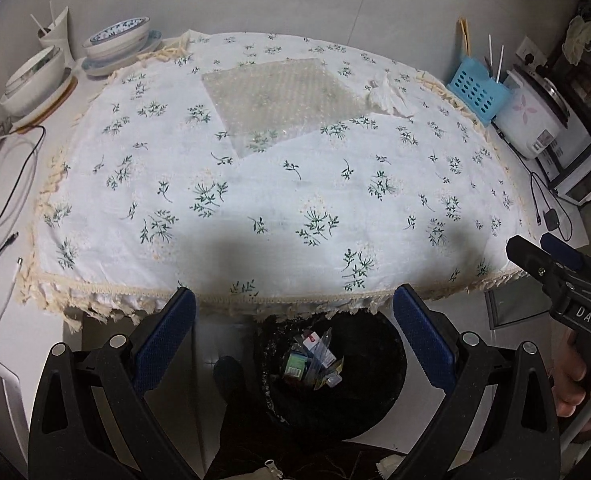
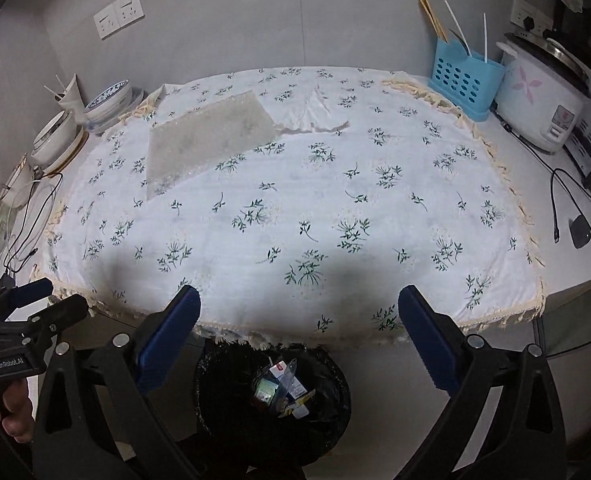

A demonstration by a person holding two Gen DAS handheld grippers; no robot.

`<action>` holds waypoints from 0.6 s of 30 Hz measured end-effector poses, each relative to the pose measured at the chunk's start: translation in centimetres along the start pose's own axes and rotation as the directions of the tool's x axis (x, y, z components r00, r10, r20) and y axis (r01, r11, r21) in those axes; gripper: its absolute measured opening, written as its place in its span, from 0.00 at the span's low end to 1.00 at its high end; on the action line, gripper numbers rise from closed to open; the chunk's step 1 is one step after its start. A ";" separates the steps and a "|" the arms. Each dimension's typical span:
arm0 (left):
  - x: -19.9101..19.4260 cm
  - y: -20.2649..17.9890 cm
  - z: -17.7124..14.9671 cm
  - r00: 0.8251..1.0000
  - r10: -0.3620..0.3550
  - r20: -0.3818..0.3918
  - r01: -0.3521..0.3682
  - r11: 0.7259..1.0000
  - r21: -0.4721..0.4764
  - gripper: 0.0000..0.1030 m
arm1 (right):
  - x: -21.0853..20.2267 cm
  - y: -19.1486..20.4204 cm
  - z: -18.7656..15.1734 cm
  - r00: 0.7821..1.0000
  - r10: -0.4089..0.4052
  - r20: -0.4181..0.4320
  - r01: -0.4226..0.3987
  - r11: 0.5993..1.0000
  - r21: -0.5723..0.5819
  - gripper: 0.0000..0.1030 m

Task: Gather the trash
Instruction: 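Raise both open tools back above the table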

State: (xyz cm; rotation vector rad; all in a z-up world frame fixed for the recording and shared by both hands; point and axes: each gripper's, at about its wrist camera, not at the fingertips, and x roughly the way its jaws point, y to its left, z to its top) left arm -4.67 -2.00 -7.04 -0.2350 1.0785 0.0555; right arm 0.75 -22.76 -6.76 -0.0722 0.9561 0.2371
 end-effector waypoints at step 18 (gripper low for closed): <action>2.7 2.2 9.0 1.000 -0.005 -0.024 0.005 1.000 -0.006 0.94 | 3.2 0.9 8.1 0.999 -0.026 0.036 0.025 1.000 0.012 0.92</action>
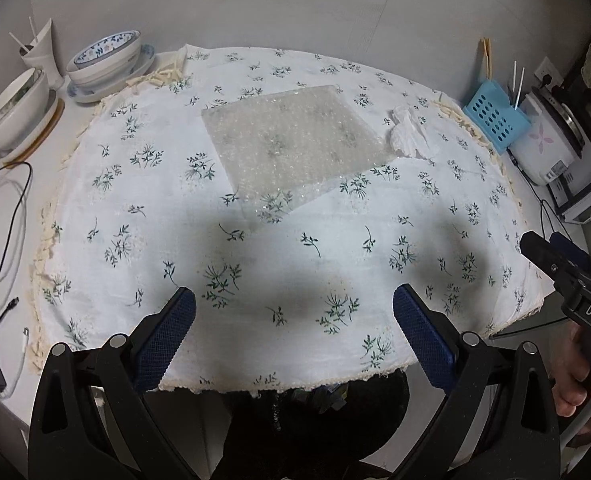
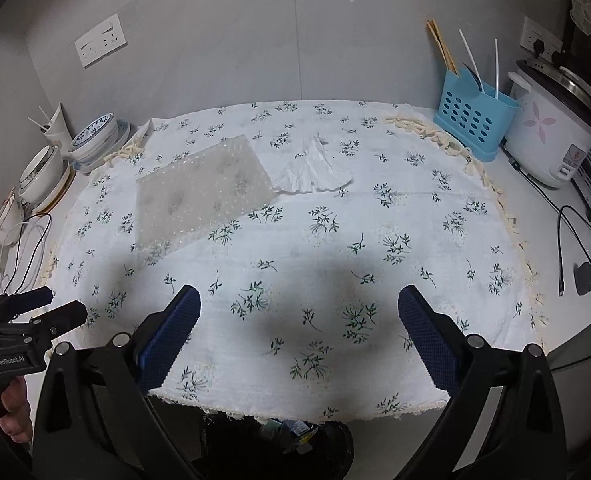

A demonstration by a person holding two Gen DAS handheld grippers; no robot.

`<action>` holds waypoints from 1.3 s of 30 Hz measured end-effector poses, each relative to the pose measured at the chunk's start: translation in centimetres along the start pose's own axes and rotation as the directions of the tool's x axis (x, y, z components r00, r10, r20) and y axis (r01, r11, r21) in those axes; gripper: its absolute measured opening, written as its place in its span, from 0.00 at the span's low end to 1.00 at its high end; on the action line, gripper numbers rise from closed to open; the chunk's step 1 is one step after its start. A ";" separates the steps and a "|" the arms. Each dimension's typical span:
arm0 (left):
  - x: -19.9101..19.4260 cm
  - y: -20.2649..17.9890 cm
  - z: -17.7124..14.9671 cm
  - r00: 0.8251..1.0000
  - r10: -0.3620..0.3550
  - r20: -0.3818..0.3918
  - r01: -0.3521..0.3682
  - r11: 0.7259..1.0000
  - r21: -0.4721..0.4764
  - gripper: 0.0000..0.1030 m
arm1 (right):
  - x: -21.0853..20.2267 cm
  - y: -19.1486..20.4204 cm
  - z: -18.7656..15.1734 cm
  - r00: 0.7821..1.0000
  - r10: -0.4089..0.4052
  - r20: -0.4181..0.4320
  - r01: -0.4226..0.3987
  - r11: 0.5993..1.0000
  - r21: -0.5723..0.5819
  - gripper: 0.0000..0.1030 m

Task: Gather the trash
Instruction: 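Raise both open tools back above the table, then grasp the bubble wrap sheet with the left tool while the right tool grasps the white tissue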

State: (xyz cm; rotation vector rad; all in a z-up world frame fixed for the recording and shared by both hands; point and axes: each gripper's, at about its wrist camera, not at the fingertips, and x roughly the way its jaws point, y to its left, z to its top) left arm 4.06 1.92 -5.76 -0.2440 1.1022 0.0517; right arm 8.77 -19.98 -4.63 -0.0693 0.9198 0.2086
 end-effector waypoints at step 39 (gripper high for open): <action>19.0 0.2 14.5 0.978 0.150 -0.147 -0.128 0.980 0.151 0.83 | 23.7 -0.6 12.8 0.971 -0.079 -0.227 0.093 0.994 0.053 0.70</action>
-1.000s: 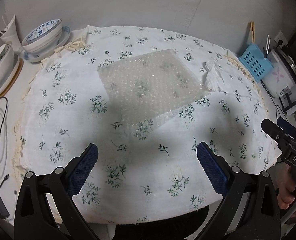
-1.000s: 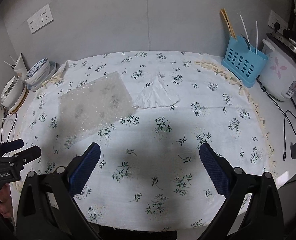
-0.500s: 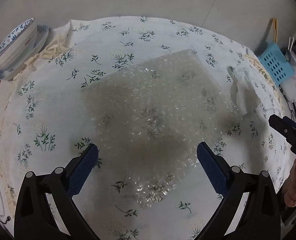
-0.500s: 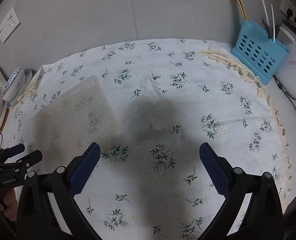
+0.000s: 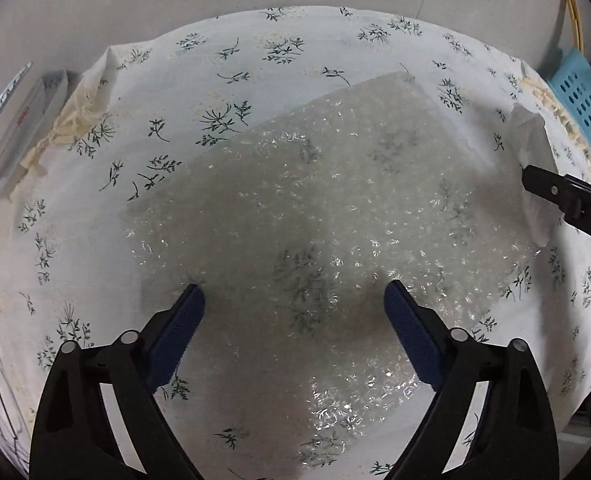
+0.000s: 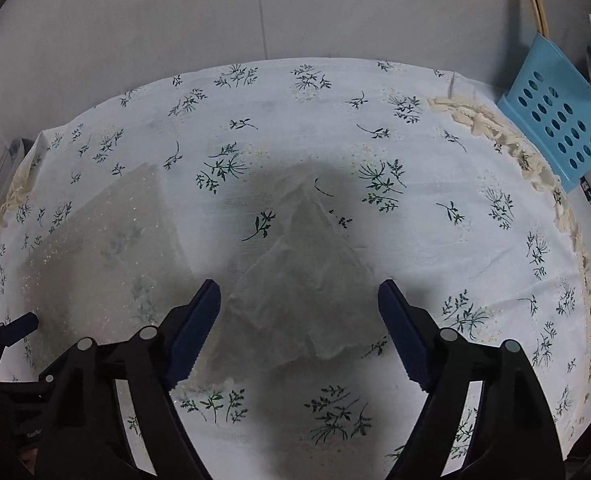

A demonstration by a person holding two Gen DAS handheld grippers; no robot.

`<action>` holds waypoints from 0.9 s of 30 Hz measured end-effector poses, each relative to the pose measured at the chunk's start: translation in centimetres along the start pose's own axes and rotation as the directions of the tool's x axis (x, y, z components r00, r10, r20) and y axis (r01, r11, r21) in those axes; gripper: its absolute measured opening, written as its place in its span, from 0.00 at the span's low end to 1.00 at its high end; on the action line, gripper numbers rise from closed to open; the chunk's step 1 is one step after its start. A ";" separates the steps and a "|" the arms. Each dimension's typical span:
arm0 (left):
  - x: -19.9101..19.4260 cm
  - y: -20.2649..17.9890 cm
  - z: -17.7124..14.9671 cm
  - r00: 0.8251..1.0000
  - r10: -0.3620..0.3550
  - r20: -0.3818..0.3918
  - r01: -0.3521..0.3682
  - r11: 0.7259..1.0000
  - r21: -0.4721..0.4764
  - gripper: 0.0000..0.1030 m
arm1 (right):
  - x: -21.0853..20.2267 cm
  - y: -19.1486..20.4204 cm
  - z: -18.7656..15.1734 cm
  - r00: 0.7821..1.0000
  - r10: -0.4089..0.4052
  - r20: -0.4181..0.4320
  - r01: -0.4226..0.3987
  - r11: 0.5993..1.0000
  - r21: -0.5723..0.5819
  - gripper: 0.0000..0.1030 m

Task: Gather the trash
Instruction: 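Grasp the bubble wrap sheet with the left tool while the right tool grasps the white tissue, then lift the bubble wrap and white tissue and carry both down over the black bin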

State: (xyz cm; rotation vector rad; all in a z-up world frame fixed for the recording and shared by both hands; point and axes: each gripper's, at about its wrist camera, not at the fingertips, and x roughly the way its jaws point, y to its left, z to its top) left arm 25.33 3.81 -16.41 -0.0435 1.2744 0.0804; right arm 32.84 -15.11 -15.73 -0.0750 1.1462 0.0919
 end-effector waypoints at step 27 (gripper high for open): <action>-1.7 -1.1 1.1 0.999 -0.044 -0.016 0.045 0.998 0.032 0.09 | -0.8 -1.5 -0.1 0.999 -0.028 0.015 0.028 1.000 0.008 0.08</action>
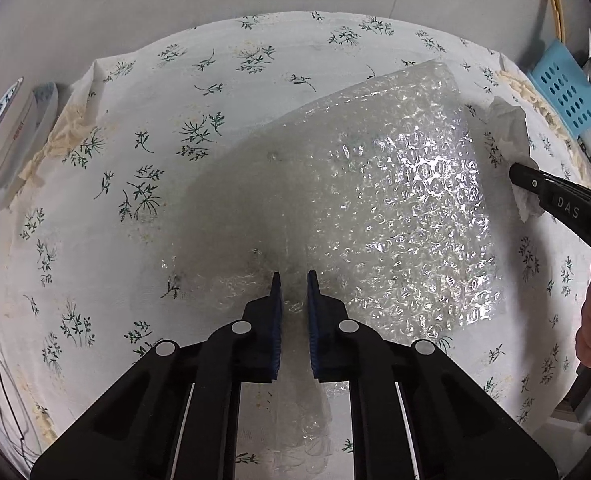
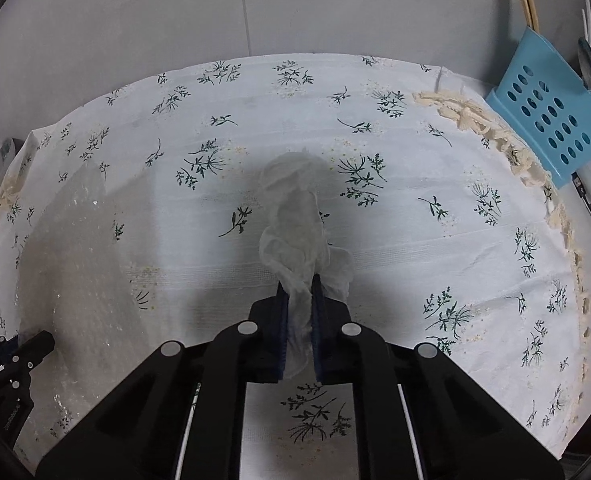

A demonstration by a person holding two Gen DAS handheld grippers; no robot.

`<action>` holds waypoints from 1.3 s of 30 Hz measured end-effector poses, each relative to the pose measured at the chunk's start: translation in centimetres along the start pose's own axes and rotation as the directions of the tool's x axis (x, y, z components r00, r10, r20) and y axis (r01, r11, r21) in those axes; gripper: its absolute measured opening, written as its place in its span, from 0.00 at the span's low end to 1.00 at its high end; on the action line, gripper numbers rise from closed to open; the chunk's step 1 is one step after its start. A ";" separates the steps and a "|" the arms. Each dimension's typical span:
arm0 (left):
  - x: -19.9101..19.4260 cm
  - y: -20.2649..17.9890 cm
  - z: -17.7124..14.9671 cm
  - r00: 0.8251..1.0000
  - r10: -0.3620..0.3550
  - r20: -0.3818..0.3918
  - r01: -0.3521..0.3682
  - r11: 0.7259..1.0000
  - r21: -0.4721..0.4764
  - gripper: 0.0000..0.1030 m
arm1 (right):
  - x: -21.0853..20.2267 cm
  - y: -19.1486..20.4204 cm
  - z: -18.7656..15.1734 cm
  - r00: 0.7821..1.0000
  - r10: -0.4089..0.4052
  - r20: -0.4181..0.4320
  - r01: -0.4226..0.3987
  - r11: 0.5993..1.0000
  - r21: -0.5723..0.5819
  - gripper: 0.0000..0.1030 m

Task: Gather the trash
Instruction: 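Lift the bubble wrap and white tissue and carry both down over the black bin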

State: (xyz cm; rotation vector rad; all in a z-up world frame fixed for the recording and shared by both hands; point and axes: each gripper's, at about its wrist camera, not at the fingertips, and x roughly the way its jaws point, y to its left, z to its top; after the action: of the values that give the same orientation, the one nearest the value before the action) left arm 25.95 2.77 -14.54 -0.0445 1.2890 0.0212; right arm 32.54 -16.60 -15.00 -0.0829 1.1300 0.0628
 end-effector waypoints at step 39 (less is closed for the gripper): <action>-6.9 0.6 -5.2 0.996 -0.028 0.087 0.029 1.000 -0.001 0.09 | -11.7 0.1 -6.7 0.985 0.067 0.158 -0.063 0.998 -0.028 0.08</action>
State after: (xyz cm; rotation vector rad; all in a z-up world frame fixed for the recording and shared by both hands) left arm 18.97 3.23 -9.35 -0.0630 1.2015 -0.0002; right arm 21.51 -17.29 -7.27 -0.0600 0.9730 0.1382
